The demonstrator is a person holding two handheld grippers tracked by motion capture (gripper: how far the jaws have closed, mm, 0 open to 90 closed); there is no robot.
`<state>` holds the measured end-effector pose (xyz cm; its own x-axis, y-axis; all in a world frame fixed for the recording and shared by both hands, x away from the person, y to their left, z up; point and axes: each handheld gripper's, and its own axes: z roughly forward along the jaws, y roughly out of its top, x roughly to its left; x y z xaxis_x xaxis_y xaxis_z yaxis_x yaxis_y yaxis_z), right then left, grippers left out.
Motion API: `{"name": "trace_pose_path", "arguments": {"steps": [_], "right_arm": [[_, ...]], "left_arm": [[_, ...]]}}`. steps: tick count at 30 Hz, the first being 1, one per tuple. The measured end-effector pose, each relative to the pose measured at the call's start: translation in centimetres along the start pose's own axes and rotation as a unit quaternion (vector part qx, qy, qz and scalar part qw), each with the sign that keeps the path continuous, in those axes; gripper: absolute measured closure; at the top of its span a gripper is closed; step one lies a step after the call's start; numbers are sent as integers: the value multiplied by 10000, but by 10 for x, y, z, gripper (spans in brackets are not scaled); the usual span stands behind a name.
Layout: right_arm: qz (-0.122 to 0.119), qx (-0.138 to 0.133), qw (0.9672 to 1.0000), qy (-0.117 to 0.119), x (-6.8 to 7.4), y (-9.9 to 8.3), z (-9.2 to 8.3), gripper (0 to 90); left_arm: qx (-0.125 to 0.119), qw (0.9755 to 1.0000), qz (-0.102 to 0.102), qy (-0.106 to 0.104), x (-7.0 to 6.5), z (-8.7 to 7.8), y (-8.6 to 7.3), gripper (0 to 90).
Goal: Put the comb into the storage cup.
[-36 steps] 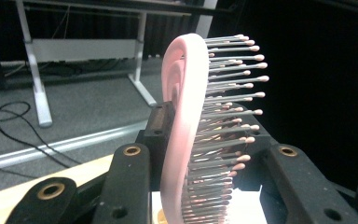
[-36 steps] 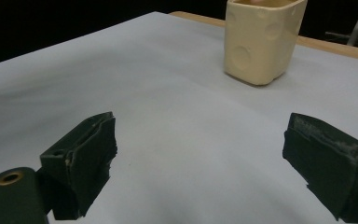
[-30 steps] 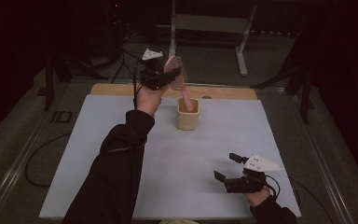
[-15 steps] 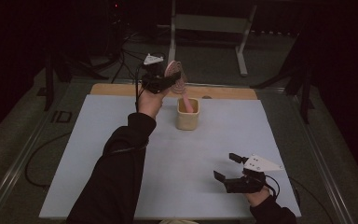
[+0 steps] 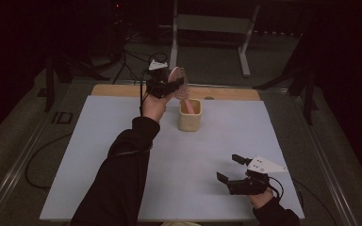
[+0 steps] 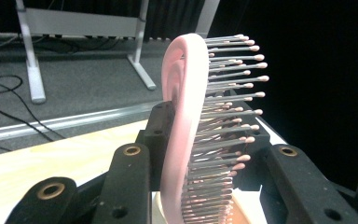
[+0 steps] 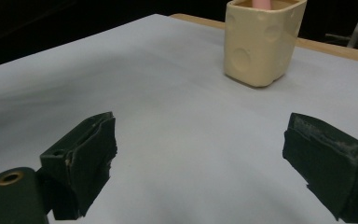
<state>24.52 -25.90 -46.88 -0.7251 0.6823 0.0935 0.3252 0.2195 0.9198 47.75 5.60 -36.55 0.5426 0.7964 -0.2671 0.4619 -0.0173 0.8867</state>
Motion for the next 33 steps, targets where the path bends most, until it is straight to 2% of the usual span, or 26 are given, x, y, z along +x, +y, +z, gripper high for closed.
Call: {"name": "trace_pose_path", "arguments": {"steps": [4, 16, 33], "right_arm": [[-9, 9, 10000, 0, 0, 0, 1, 91], [9, -15, 10000, 3, -1, 0, 0, 91], [14, 19, 10000, -4, -1, -1, 1, 91]], "left_arm": [[35, 10000, 21, 63, 1, 4, -3, 659], [165, 9999, 39, 21, -1, 18, -13, 659], [217, 9997, -113, -75, 5, 26, -28, 658]]}}
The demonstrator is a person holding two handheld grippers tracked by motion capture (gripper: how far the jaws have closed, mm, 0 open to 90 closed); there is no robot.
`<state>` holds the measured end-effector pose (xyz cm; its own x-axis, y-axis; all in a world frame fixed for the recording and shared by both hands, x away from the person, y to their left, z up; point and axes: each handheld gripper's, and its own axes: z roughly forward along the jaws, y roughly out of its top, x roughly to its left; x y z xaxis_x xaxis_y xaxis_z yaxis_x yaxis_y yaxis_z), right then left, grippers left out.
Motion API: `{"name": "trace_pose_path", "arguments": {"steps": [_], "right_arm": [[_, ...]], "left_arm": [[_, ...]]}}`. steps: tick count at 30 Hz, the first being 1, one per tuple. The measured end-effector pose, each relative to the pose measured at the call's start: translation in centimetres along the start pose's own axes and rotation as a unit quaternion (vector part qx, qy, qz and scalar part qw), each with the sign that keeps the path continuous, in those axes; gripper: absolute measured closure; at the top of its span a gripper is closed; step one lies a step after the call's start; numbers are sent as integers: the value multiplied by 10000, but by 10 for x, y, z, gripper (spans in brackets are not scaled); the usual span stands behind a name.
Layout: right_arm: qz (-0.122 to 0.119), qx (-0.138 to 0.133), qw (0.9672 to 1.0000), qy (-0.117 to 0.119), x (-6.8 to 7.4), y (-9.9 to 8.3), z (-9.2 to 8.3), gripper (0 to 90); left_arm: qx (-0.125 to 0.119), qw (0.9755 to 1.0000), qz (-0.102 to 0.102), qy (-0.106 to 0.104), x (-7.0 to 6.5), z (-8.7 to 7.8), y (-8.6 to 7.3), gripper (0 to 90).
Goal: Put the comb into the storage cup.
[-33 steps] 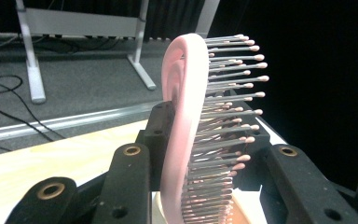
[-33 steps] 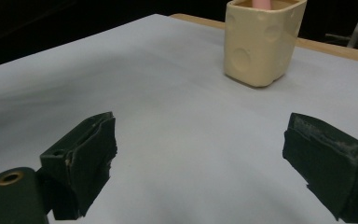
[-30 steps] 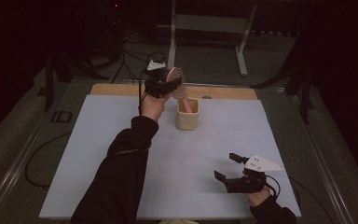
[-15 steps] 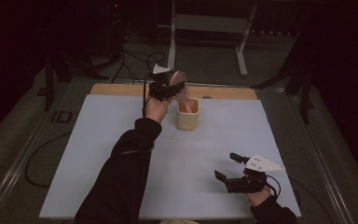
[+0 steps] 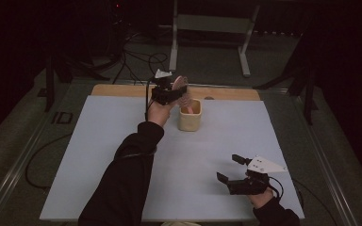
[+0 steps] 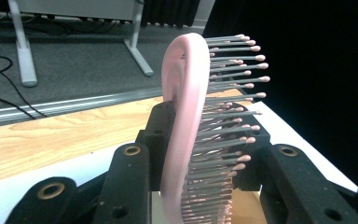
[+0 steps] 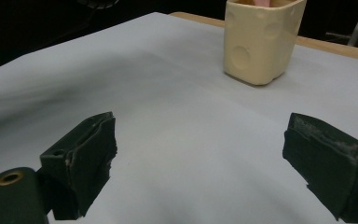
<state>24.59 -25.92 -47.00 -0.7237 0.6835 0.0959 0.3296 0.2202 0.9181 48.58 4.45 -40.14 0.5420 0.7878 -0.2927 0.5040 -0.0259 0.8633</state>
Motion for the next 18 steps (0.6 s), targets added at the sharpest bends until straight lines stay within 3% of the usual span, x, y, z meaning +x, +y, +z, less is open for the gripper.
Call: {"name": "trace_pose_path", "arguments": {"steps": [14, 18], "right_arm": [[5, 50, 10000, 23, 0, -1, 1, 91], [-7, 18, 10000, 31, 0, -1, 1, 91]], "left_arm": [[-26, 9998, -210, -39, 14, -2, -5, 645], [10, 9999, -145, 12, 13, -1, -5, 637]]}}
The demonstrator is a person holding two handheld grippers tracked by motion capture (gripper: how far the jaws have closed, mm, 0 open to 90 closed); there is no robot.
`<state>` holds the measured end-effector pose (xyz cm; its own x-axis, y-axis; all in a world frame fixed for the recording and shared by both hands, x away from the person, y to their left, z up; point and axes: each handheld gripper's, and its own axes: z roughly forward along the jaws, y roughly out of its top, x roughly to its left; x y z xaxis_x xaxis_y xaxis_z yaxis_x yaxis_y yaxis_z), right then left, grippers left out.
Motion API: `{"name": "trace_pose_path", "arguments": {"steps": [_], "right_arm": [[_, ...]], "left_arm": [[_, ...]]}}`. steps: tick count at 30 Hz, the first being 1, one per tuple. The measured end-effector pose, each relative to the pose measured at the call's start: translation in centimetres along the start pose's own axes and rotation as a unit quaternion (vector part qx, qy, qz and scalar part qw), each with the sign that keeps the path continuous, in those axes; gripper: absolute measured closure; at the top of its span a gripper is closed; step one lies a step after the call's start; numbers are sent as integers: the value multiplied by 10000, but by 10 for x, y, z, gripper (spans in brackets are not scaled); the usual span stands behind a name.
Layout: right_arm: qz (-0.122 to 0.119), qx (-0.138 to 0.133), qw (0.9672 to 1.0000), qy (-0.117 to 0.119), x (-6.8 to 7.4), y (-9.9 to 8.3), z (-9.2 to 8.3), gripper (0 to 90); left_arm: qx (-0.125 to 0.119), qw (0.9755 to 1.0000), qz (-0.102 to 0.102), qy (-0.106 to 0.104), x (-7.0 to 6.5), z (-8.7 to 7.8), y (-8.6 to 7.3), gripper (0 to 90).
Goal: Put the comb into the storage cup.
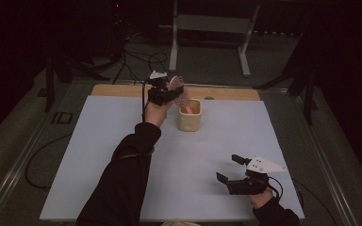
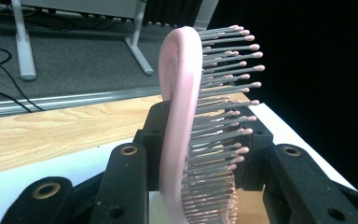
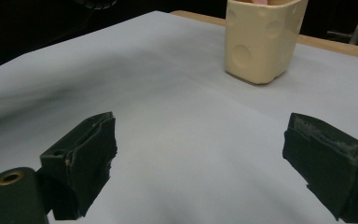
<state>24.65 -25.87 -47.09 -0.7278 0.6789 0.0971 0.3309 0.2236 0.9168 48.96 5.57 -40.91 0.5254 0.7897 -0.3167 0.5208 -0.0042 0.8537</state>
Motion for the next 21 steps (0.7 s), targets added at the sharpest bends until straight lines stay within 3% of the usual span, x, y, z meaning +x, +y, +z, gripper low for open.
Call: {"name": "trace_pose_path", "arguments": {"steps": [6, 7, 10, 16, 21], "right_arm": [[23, 7, 10000, 7, 0, 0, 0, 91], [21, 21, 10000, 10, 0, 0, 0, 91], [-7, -6, 10000, 0, 0, 0, 0, 91], [4, -9, 10000, 2, 0, 0, 0, 91], [1, -11, 10000, -16, 0, 0, 0, 91]], "left_arm": [[112, 9998, 18, 150, -1, -1, 3, 599], [145, 9995, 75, 283, -2, -1, 3, 575], [226, 9993, 9, 289, -2, -2, 5, 423], [398, 9985, 76, 362, -4, -5, 8, 275], [669, 9965, 309, 395, -10, -4, 8, 132]]}}
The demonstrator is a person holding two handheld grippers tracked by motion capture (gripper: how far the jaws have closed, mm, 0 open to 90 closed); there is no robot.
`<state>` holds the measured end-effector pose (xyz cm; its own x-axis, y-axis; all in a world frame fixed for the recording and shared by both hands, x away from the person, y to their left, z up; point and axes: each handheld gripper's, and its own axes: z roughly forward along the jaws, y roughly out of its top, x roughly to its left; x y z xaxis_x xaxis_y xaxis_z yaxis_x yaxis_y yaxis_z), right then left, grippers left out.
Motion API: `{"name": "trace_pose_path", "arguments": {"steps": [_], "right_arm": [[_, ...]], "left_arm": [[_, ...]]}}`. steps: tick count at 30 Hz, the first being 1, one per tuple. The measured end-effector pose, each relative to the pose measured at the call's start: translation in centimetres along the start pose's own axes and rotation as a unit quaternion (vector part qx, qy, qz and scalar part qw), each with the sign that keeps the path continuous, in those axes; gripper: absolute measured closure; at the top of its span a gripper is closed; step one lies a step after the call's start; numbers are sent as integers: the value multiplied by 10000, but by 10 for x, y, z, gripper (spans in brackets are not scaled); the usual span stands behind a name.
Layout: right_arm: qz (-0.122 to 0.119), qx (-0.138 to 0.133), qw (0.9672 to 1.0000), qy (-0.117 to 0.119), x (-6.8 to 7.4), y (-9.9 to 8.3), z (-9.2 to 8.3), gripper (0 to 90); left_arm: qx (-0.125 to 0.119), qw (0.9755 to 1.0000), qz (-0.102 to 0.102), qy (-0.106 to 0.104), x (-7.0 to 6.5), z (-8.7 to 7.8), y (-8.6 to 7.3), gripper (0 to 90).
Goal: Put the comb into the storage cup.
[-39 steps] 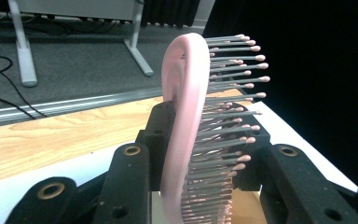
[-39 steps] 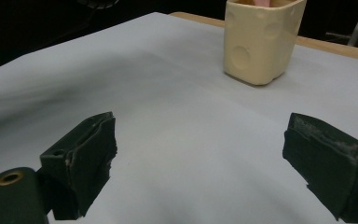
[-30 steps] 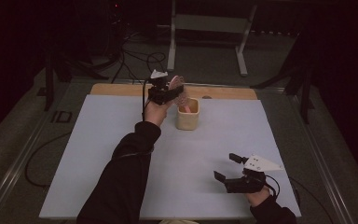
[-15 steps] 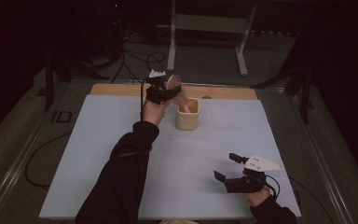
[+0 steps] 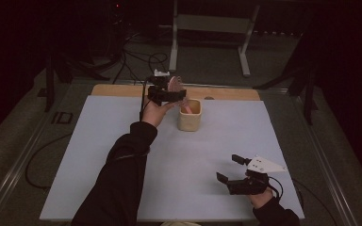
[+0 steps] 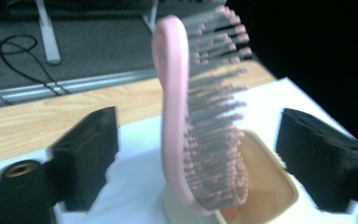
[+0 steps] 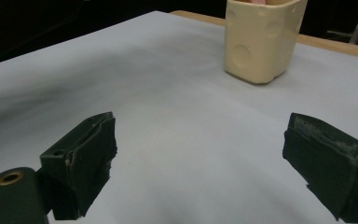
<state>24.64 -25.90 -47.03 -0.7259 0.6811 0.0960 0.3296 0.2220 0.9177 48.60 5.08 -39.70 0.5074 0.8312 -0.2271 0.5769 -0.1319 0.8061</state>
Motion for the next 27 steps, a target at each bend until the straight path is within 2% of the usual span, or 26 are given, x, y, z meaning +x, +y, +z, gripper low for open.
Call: {"name": "trace_pose_path", "arguments": {"steps": [2, 4, 5, 6, 8, 11, 14, 18, 20, 22, 27], "right_arm": [[17, -9, 10000, 3, 0, 0, 0, 91], [7, 6, 10000, -1, 0, 0, 0, 91], [8, -2, 10000, -5, 0, 0, 0, 91], [10, 0, 10000, -6, 0, 0, 0, 91], [30, 0, 10000, -8, 0, 0, 0, 91], [15, 6, 10000, -17, 0, 0, 0, 91], [11, 2, 10000, -9, 0, 0, 0, 91], [24, -9, 10000, -24, 0, 0, 0, 91], [14, 1, 10000, -23, 0, 0, 0, 91], [4, 1, 10000, -26, 0, 0, 0, 91], [32, 30, 10000, -36, 0, 0, 1, 91]], "left_arm": [[67, 10000, -11, -30, -1, 0, 0, 99], [179, 9995, 51, -247, 0, -1, 0, 15], [180, 9996, 51, -207, 0, -2, 0, 3], [198, 9994, 92, -270, 0, -3, 0, 3], [170, 9994, 148, -253, 1, -6, -1, 3], [115, 9995, 134, -247, 2, -10, 0, 3], [20, 9993, 145, -331, 4, -15, -1, 3], [-23, 9990, 285, -352, 5, -19, -3, 3], [-33, 9983, 327, -475, 6, -21, -3, 3], [-30, 9978, 411, -516, 7, -23, -4, 3], [-51, 9972, 449, -597, 10, -28, -6, 3]]}}
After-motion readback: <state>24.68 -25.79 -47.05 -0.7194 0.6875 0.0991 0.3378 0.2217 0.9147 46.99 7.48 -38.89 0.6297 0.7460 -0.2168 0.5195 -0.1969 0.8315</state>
